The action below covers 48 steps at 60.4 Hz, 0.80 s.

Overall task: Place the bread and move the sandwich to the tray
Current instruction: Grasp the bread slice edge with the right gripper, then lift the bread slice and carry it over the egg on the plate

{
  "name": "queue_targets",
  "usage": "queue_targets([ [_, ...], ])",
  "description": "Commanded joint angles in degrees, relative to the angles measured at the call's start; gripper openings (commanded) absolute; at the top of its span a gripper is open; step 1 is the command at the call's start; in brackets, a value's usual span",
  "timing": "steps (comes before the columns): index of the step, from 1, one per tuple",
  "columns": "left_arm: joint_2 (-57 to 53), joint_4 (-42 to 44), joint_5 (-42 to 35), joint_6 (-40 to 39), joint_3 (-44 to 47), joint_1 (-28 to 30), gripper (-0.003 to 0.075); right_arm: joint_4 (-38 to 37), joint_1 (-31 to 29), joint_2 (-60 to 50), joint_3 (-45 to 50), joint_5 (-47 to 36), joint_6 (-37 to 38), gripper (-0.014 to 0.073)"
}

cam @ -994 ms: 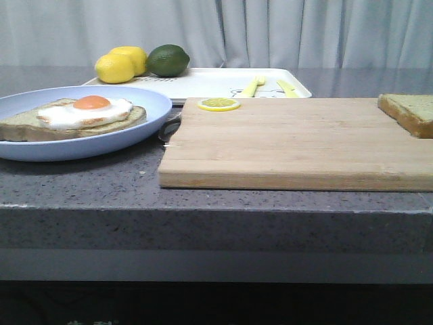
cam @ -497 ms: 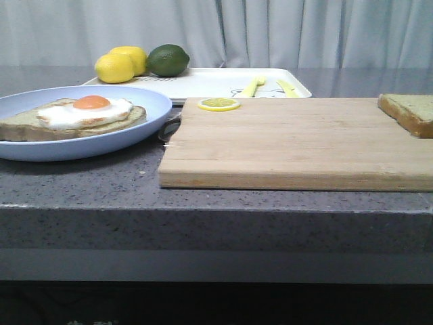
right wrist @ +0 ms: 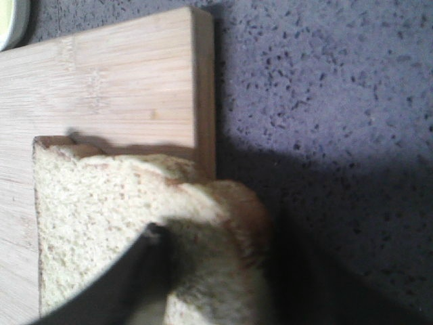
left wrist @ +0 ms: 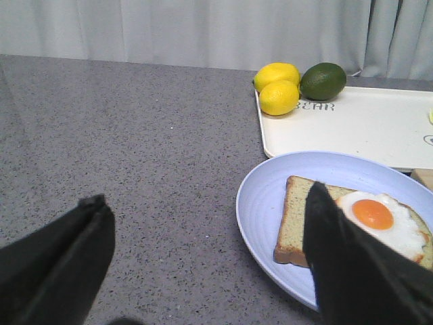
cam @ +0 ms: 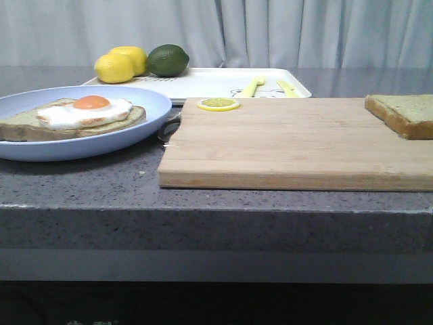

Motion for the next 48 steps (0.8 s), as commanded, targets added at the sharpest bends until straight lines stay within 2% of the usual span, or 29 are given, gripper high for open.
queue_targets([
  [1,0.61,0.09,-4.57,-0.18,-2.19,0.05,0.0568,2.92,-0.21,-2.58,-1.90,7.55,-0.29,0.0083],
  [7,0.61,0.09,-4.57,-0.18,-2.19,0.05,0.0568,3.24,-0.21,-2.91,-1.90,7.55,1.81,-0.0091],
  [18,0.61,0.09,-4.57,-0.18,-2.19,0.05,0.0568,5.20,-0.21,-5.39,-1.90,7.55,4.87,-0.0075],
  [35,0.61,0.09,-4.57,-0.18,-2.19,0.05,0.0568,23.63,0.55,-13.10,-1.90,7.59,5.43,-0.0075],
  [42,0.61,0.09,-4.57,-0.18,-2.19,0.05,0.0568,28.14,3.68,-15.17,-1.90,7.59,5.43,-0.0075],
  [48,0.61,0.09,-4.57,-0.18,-2.19,0.05,0.0568,31.58,9.29,-15.50,-1.85,7.10,5.38,-0.0075],
])
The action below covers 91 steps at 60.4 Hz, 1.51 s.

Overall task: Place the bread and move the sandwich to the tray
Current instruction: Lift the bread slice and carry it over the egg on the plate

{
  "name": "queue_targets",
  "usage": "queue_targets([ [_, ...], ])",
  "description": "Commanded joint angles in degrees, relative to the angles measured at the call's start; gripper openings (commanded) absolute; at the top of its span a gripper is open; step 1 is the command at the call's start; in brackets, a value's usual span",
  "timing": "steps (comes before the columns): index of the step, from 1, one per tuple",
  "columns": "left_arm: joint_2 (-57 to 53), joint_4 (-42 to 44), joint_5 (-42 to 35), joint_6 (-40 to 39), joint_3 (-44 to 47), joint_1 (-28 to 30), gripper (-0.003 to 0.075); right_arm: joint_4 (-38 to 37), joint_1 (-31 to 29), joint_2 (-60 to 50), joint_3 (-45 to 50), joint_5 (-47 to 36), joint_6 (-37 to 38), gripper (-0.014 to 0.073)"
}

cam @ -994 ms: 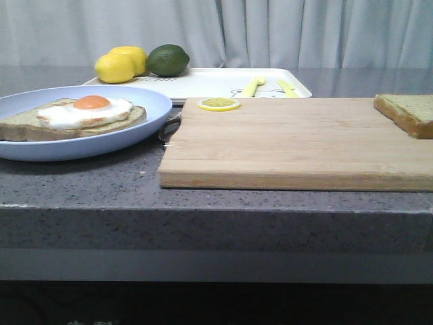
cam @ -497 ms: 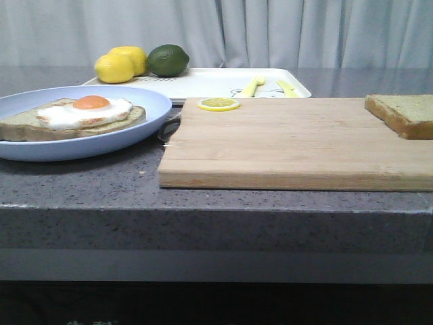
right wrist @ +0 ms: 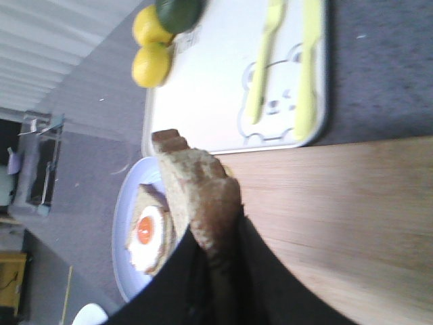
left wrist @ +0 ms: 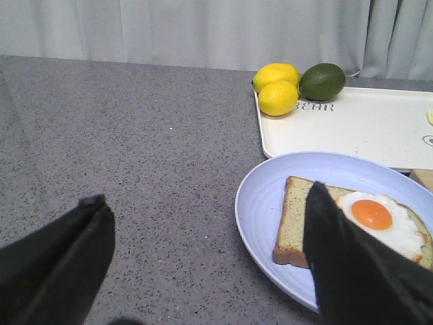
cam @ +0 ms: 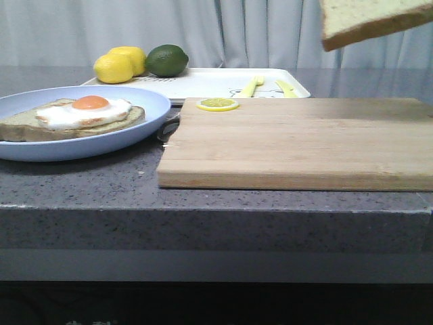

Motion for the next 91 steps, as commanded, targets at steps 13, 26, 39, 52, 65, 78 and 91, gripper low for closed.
queue_targets([
  [13,0.61,0.09,-4.57,-0.18,-2.19,0.05,0.0568,12.70,21.28,-2.82,-0.63,-4.71,-0.31,-0.0075],
  [26,0.61,0.09,-4.57,-0.18,-2.19,0.05,0.0568,20.55,40.84,-0.80,1.02,-25.54,-0.31,-0.0075],
  [39,0.61,0.09,-4.57,-0.18,-2.19,0.05,0.0568,26.80,51.51,5.23,1.02,-42.00,-0.31,-0.0075],
  [52,0.61,0.09,-4.57,-0.18,-2.19,0.05,0.0568,27.29,52.88,10.99,1.02,-44.46,-0.31,-0.0075],
  [65,0.61,0.09,-4.57,-0.18,-2.19,0.05,0.0568,27.23,52.88,13.10,1.02,-44.25,-0.31,-0.0075],
  [78,0.61,0.09,-4.57,-0.18,-2.19,0.05,0.0568,27.05,52.88,13.09,1.02,-43.82,-0.31,0.0042],
  [91,0.61,0.09,-4.57,-0.18,-2.19,0.05,0.0568,26.99,52.78,12.90,1.02,-42.53,-0.31,0.0199],
])
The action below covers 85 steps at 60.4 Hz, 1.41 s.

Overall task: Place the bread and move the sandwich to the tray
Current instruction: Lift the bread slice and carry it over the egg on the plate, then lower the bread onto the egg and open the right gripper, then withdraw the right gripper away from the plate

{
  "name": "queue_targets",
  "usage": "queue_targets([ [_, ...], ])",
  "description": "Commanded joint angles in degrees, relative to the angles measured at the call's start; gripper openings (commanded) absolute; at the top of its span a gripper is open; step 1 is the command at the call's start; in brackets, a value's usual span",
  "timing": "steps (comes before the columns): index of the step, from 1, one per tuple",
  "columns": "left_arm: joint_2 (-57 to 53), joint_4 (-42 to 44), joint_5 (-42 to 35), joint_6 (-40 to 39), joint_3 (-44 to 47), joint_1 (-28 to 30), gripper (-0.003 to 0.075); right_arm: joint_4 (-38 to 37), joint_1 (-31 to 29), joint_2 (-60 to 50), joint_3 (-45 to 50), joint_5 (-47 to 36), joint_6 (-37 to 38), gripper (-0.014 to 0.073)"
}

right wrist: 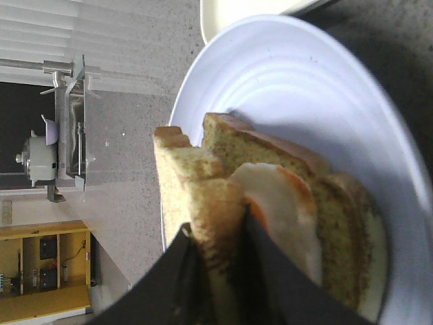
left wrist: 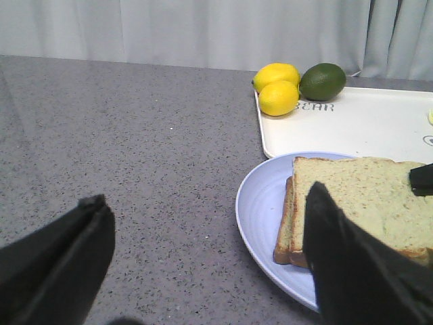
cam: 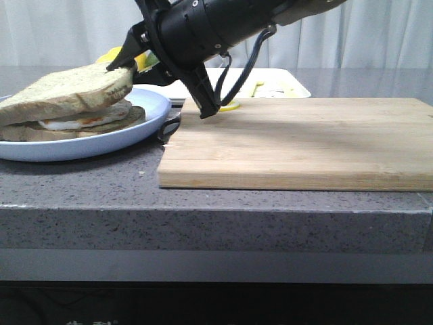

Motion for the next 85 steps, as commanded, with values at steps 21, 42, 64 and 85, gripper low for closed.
queue_targets([
  [21,0.61,0.09,-4.50,-0.18,-2.19,0.05,0.0568,0.58,-3.49,-6.50,3.14,2.52,-0.38,0.0220],
  [42,0.61,0.09,-4.50,-0.18,-2.19,0.05,0.0568,-3.66,-8.83,-8.02,6.35,17.96,-2.50,0.0419],
  [64,0.61,0.09,-4.50,-0.18,-2.19,0.05,0.0568,-4.60,-9.27,-10.05,6.35,18.36,-2.62,0.0421],
  [85,0.61,0.09,-4.50,-0.18,-2.19,0.05,0.0568,-36.83,-19.48,-25.47,6.35,27.91,-2.73,0.0048],
])
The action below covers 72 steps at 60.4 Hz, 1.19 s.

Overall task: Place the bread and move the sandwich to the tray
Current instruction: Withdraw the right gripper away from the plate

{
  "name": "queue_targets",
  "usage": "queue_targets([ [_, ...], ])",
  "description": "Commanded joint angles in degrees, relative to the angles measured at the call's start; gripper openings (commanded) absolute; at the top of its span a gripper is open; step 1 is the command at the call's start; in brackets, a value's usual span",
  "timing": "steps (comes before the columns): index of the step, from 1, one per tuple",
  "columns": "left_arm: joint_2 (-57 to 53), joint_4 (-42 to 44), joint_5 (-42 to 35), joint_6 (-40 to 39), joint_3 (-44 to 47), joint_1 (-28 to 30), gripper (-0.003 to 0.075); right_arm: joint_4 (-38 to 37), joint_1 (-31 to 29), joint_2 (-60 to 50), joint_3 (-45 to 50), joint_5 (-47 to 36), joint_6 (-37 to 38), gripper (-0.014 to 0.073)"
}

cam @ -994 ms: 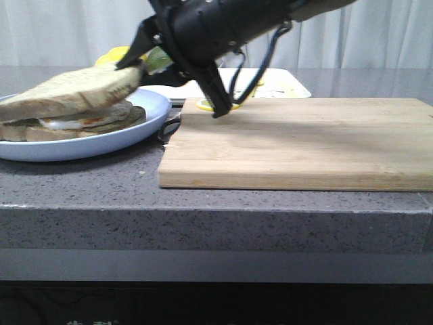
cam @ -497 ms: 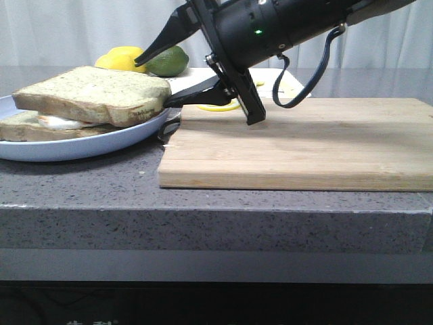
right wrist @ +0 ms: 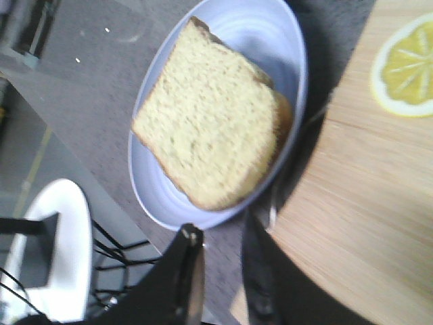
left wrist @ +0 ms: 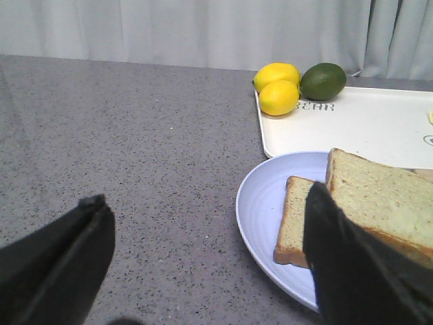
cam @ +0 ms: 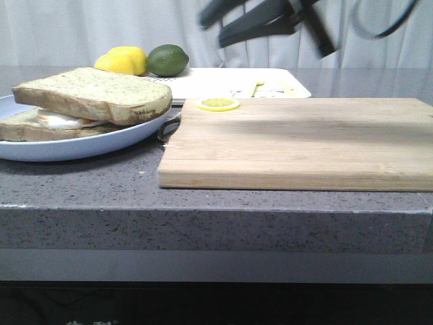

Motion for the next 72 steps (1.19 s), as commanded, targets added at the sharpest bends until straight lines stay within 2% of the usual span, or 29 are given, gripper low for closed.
queue_targets([
  [1,0.61,0.09,-4.50,-0.18,-2.19,0.05,0.0568,-8.58,-3.26,-7.07,-1.30,4.36,-0.77,0.0020],
  [8,0.61,0.09,-4.50,-0.18,-2.19,0.05,0.0568,-19.25,-7.94,-12.95,-1.30,8.17,-0.72,-0.0086],
  [15,0.61,0.09,-4.50,-0.18,-2.19,0.05,0.0568,-28.60,-12.00,-19.38,-0.92,9.40,1.82,-0.0076],
  [27,0.61,0.09,-4.50,-0.18,-2.19,0.05,0.0568,-43.22,-13.41,-32.60,6.62,-1.49,6.89,-0.0076],
  [39,0.61,0.09,-4.50,-0.18,-2.19,0.05,0.0568,-44.34,-13.41,-45.89,21.41,-18.67,6.89,-0.0076],
  [49,0.61,0.09,-4.50,-0.18,-2.19,0.05,0.0568,-42.33,-13.41,-58.37,35.68,-28.54,6.89,-0.0076],
  [61,0.61,0.09,-4.85,-0.18,-2.19,0.05,0.0568,-39.49,-13.41,-72.06,48.36,-35.05,6.89,-0.0076],
  [72,1.56,-1.23,-4.98,-0.18,-2.84,0.05,0.0568,-39.48,-13.41,-75.59,50.74,-38.89,6.89,-0.0076],
])
